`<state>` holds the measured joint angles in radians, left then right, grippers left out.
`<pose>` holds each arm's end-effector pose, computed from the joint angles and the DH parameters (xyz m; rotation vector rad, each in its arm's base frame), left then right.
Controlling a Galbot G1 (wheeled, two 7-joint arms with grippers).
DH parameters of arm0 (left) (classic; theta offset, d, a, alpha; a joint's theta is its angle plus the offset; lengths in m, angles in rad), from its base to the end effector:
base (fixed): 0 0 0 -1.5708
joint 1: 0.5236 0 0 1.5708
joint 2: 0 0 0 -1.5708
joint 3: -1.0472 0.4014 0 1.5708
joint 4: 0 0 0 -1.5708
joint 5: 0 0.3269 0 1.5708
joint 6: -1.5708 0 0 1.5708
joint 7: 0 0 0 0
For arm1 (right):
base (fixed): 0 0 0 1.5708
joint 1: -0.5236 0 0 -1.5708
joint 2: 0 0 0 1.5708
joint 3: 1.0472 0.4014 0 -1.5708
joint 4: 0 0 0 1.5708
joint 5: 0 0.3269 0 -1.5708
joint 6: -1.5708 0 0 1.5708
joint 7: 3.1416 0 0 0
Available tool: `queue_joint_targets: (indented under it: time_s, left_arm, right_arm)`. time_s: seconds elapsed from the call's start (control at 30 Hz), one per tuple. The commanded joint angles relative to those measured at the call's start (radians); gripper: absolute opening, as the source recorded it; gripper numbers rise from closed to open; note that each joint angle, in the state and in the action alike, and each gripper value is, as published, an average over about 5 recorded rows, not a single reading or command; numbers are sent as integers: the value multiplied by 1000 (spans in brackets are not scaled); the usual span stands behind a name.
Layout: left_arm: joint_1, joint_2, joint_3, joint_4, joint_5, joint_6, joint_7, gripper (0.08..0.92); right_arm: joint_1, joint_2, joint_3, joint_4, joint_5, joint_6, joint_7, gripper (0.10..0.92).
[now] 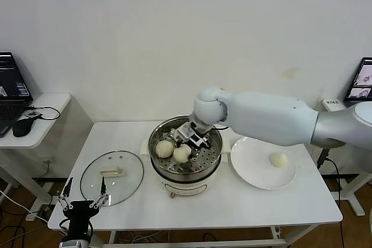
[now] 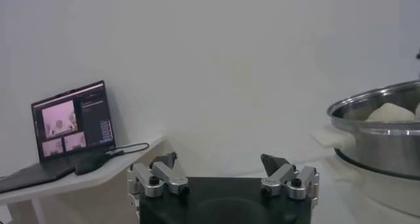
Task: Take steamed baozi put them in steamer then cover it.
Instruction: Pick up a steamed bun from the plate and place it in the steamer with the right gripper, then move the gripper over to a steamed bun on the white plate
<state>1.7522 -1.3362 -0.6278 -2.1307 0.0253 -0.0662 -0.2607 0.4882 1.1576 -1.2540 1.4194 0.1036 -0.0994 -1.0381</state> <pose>0.0706 0.0810 -0.3422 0.2993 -3.0672 -0.4340 0.5371 0.1087 -0.0854 1.8823 -1.0051 1.9388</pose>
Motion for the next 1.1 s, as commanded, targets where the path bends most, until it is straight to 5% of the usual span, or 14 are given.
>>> queue_joint_targets:
  time_s: [0.03, 0.27, 0.6, 1.1]
  left_arm:
    - [1, 0, 0, 2, -1, -2, -1, 823]
    - [5, -3, 0, -3, 0, -3, -2, 823]
    - [12, -5, 1, -9, 3, -4, -3, 823]
    - [3, 32, -17, 1, -7, -2, 1, 823]
  right_arm:
    - [-4, 43, -36, 1, -62, 106, -20, 560]
    - [2, 27, -34, 14, -61, 124, -32, 583]
    - [14, -15, 6, 11, -73, 132, -32, 810]
    - [63, -367, 185, 8, 21, -154, -101, 823]
